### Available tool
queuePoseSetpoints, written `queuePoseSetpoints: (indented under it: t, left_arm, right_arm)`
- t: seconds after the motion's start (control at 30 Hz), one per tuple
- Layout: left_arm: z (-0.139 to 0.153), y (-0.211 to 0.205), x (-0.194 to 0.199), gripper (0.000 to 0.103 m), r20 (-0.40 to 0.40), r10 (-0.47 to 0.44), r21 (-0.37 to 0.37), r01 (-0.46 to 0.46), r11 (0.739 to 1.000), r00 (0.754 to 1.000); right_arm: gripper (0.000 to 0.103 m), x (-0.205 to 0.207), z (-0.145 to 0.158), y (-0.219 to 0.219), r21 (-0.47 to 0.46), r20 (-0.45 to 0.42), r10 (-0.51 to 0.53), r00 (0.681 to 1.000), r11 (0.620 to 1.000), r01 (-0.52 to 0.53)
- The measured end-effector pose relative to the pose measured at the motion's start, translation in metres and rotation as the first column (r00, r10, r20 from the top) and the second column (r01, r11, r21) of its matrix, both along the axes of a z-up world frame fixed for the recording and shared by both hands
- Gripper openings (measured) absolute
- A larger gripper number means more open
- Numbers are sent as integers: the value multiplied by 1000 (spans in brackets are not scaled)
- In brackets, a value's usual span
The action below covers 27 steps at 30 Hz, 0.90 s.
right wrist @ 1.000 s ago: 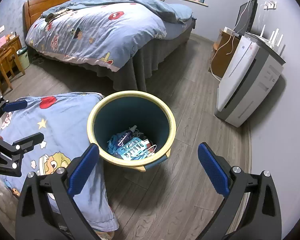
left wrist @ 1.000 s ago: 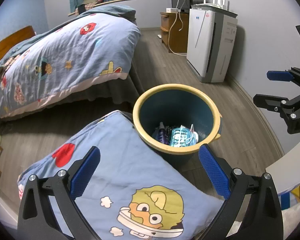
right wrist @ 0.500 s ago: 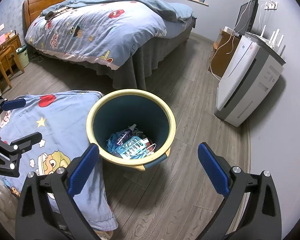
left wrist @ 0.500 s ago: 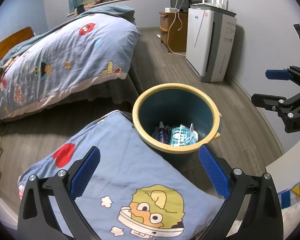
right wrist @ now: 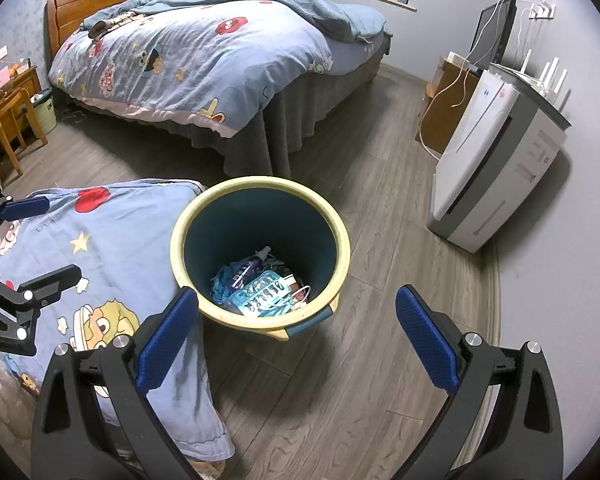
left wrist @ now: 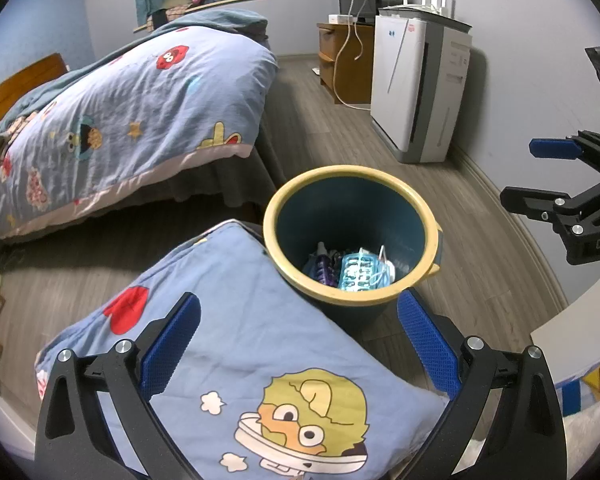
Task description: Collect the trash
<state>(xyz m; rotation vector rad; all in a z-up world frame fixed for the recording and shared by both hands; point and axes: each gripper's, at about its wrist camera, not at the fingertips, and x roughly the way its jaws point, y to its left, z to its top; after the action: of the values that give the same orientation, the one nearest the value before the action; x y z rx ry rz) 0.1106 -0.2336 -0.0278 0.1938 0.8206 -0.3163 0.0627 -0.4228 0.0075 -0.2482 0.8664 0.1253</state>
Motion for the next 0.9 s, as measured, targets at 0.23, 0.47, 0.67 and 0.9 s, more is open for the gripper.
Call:
queuePoseSetpoints:
  t: [0.23,0.47,0.67,0.9]
  left_arm:
    - [0,-1,0,98,1,-2,0,2,1000,1000]
    - [0,-1,0,98,1,0,1,0,1000,1000]
    - [0,-1,-1,98,3,-10,-5,10,1000,1000]
    - [-2,-6,-7,98,9,-48,21,48,999,999]
  right_arm:
    - [97,0,2,-1,-2,-1,-1,1000,1000,1]
    - [97,2,2,-1,-5,-4,-3,1000,1000,3]
    - [97,6,1,-3,-3,-9,-5,1000,1000,5]
    - [97,8,0,-3,-3,-12,-8,1000,1000,8]
